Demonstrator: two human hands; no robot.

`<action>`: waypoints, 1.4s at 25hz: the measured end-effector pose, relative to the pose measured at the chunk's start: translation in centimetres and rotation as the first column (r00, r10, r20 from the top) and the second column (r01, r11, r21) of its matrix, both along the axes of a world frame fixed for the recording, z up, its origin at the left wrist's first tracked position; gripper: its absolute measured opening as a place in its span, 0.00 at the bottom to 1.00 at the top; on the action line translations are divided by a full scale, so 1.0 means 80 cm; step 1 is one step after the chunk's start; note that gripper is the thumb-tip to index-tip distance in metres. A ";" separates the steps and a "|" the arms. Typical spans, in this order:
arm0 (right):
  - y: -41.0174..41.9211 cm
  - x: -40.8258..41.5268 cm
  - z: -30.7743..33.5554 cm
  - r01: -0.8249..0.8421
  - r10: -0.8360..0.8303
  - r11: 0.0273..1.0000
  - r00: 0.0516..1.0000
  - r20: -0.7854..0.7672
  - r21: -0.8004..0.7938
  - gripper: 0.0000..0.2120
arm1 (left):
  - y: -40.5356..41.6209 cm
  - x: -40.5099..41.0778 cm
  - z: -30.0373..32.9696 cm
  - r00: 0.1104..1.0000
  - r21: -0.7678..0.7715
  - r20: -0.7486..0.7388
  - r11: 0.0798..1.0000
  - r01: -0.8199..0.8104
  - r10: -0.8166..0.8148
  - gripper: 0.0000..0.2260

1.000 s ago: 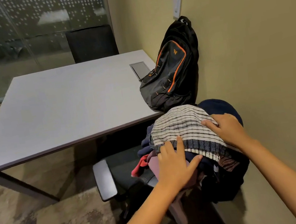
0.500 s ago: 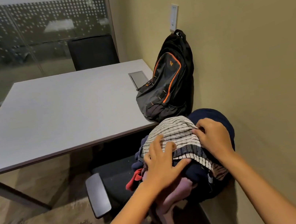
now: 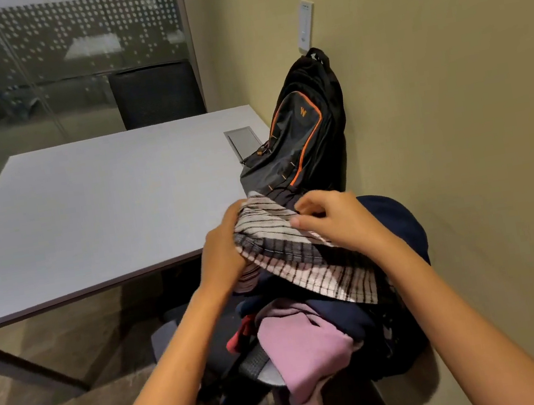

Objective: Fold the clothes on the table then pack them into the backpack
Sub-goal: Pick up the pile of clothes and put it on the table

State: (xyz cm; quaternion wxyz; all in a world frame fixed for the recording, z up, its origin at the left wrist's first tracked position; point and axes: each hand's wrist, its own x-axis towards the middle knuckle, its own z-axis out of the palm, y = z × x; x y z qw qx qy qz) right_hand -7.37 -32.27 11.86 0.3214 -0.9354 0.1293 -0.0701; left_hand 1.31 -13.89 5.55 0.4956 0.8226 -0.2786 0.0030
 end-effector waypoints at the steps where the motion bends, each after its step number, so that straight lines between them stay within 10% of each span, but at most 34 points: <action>1: -0.005 -0.006 -0.012 0.031 -0.052 0.992 0.984 -0.171 -0.126 0.27 | 0.015 0.015 -0.007 1.000 0.060 -0.008 0.998 -0.015 0.015 0.21; 4: -0.006 -0.025 -0.047 0.020 -0.193 0.955 0.800 -0.568 -0.296 0.45 | 0.058 0.063 -0.029 0.997 0.299 -0.041 0.953 -0.048 0.063 0.28; 7: 0.003 -0.030 -0.067 0.130 -0.331 0.909 0.804 -0.494 -0.396 0.43 | 0.079 0.090 -0.033 0.978 0.497 -0.210 0.859 0.123 -0.019 0.31; 11: 0.015 -0.023 -0.075 0.324 -0.512 0.804 0.805 -0.301 -0.499 0.25 | 0.100 0.104 -0.032 0.936 0.471 -0.308 0.827 0.307 -0.172 0.09; 17: 0.014 -0.034 -0.044 0.430 -0.403 0.903 0.856 -0.323 0.013 0.19 | 0.134 0.144 -0.025 0.983 0.544 -0.088 0.819 0.183 -0.161 0.04; 23: 0.036 -0.009 -0.037 0.607 -0.629 0.776 0.765 0.138 0.170 0.09 | 0.166 0.187 -0.028 0.951 0.704 0.074 0.691 0.165 -0.302 0.21; 27: 0.077 0.035 -0.014 0.594 -0.655 0.754 0.650 0.385 0.278 0.10 | 0.130 0.154 -0.013 0.838 0.588 0.191 0.743 0.320 -0.512 0.37; 35: 0.150 0.076 -0.002 0.222 -0.323 0.922 0.892 0.316 0.317 0.10 | 0.048 0.078 -0.001 0.837 0.035 -0.088 0.838 0.545 -0.540 0.52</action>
